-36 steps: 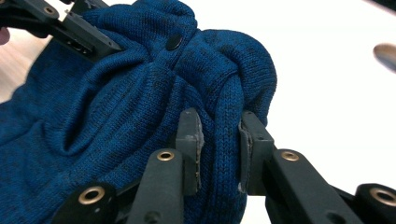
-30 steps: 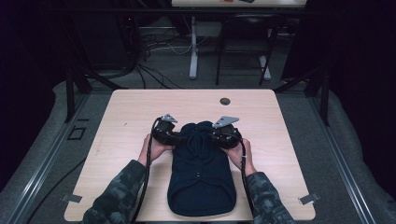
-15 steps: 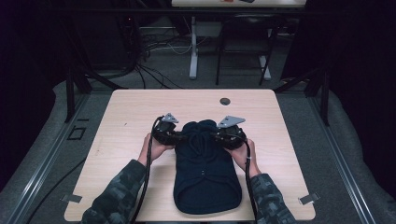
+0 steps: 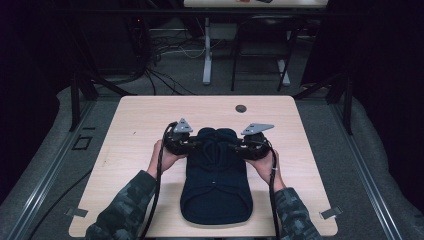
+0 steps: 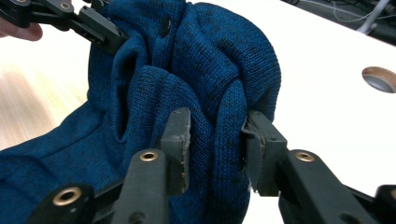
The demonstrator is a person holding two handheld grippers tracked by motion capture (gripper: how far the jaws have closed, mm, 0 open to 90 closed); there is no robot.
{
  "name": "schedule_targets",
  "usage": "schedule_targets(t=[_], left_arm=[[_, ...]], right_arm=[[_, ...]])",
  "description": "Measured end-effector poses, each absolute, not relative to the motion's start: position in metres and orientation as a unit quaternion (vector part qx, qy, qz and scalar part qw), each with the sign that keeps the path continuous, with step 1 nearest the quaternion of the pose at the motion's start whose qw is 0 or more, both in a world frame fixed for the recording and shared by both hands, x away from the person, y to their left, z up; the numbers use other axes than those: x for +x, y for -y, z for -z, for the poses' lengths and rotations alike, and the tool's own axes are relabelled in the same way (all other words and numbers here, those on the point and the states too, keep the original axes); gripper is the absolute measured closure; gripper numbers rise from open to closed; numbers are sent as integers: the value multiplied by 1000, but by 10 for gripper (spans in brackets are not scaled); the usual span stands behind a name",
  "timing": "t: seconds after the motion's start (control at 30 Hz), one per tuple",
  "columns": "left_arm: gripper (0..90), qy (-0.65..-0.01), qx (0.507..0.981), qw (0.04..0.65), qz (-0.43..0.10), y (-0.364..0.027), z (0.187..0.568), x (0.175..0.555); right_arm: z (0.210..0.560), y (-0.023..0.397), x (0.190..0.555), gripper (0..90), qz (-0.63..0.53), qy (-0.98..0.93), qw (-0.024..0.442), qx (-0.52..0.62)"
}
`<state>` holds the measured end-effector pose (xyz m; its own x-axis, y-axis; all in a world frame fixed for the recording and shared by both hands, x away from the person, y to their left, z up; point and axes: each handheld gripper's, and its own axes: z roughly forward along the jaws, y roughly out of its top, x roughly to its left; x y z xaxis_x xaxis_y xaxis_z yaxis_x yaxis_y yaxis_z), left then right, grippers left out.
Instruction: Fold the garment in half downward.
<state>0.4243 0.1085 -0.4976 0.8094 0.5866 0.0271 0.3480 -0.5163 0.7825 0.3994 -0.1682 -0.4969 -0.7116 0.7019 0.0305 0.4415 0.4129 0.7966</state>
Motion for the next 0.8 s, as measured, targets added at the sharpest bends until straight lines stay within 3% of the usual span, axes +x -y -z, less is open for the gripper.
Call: schedule_targets(t=[0.1, 0.17, 0.27, 0.37, 0.4, 0.5, 0.57, 0.8], left_arm=[[732, -263, 859, 410, -155, -107, 493, 421], [734, -258, 859, 411, -163, -107, 491, 420], [736, -249, 859, 414, -166, -106, 488, 419], [736, -245, 859, 415, -171, -106, 486, 418], [736, -245, 860, 415, -170, -107, 486, 418], [736, -248, 857, 418, -169, -109, 485, 417], [735, -250, 857, 419, -161, -111, 485, 418], [706, -263, 858, 421, -134, -116, 483, 418]], right_arm=[[498, 170, 403, 547, -418, -826, 135, 354], [498, 171, 404, 546, -421, -823, 129, 359], [497, 169, 410, 453, -414, -826, 111, 366], [498, 167, 411, 447, -414, -823, 112, 371], [497, 166, 411, 457, -412, -824, 111, 373], [495, 165, 410, 616, -401, -829, 130, 368], [494, 165, 408, 674, -406, -828, 140, 360], [489, 158, 397, 738, -411, -824, 193, 338]])
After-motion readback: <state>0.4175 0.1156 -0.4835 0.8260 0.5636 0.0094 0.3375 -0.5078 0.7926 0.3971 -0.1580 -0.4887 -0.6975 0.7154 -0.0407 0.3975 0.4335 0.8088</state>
